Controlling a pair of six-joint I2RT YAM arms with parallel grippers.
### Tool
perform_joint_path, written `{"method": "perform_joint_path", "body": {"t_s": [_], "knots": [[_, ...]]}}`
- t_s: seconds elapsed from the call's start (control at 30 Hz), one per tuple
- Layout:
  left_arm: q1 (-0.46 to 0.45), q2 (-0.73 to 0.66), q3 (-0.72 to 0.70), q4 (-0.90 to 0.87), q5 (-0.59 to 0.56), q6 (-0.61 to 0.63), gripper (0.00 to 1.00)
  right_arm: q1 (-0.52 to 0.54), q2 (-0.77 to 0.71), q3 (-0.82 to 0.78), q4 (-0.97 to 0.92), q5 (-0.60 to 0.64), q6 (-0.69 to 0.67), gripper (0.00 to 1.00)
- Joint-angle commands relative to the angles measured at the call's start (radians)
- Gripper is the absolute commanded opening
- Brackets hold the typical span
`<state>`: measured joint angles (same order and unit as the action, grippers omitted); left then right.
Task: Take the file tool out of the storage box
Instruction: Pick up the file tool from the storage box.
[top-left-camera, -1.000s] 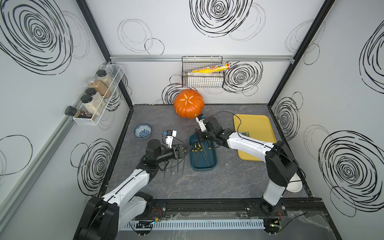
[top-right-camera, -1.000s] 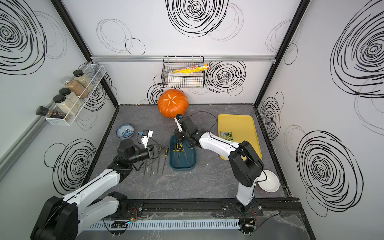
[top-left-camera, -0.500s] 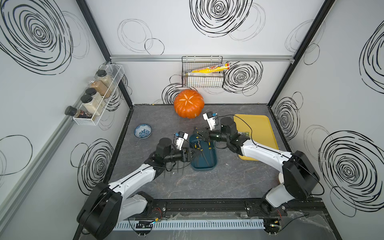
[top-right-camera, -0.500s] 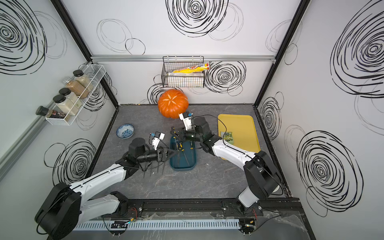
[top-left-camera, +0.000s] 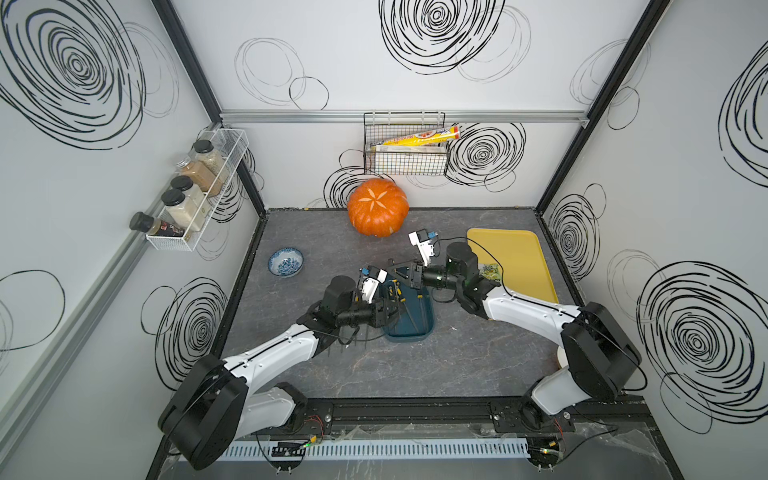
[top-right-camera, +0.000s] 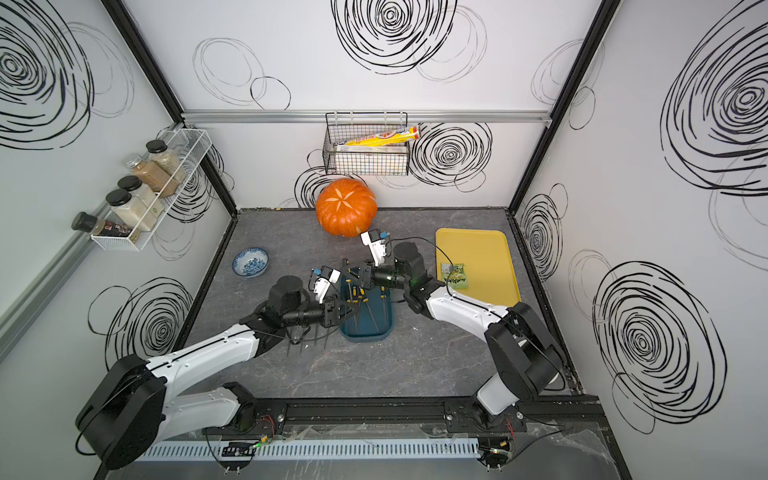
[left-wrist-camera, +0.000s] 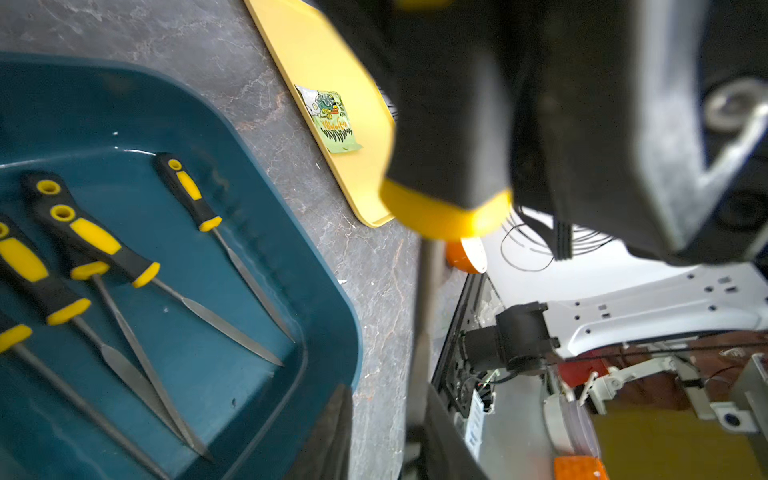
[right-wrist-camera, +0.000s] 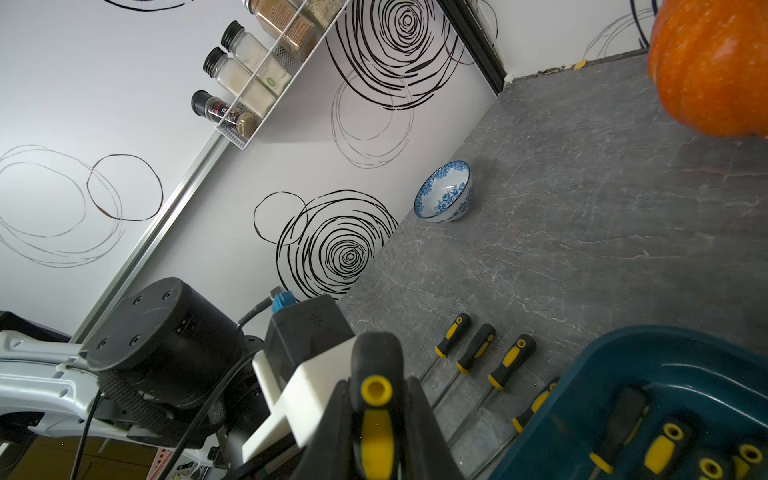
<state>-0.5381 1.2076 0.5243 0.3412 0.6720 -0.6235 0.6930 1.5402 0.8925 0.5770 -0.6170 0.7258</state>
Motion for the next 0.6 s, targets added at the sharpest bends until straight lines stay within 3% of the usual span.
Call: {"method": "perform_joint_path", "body": {"t_s": [0.0, 0.07, 0.23, 0.3, 0.37, 0.4, 0.47, 0.57], "knots": [[-0.003, 0.007, 0.023, 0.031, -0.002, 0.010, 0.18, 0.003, -0.041, -0.021, 0.070, -0.003, 0.013, 0.11], [-0.003, 0.016, 0.023, 0.032, 0.001, 0.008, 0.08, 0.003, -0.045, -0.030, 0.083, -0.009, 0.019, 0.12], [-0.003, 0.022, 0.026, 0.027, -0.001, 0.010, 0.00, 0.003, -0.056, -0.069, 0.107, -0.007, 0.019, 0.21], [-0.003, 0.019, 0.026, 0.025, -0.007, 0.012, 0.00, 0.003, -0.060, -0.099, 0.148, -0.023, 0.025, 0.55], [-0.003, 0.022, 0.032, 0.009, -0.010, 0.018, 0.00, 0.003, -0.063, -0.109, 0.138, -0.033, 0.016, 0.79], [-0.003, 0.023, 0.039, -0.013, -0.016, 0.022, 0.00, 0.001, -0.069, -0.103, 0.109, -0.033, -0.002, 0.85], [-0.003, 0.020, 0.053, -0.076, -0.081, 0.019, 0.00, -0.004, -0.084, -0.084, 0.023, -0.036, -0.055, 0.88], [-0.021, 0.022, 0.135, -0.340, -0.320, 0.043, 0.00, -0.015, -0.144, -0.056, -0.175, 0.032, -0.190, 0.88]]}}
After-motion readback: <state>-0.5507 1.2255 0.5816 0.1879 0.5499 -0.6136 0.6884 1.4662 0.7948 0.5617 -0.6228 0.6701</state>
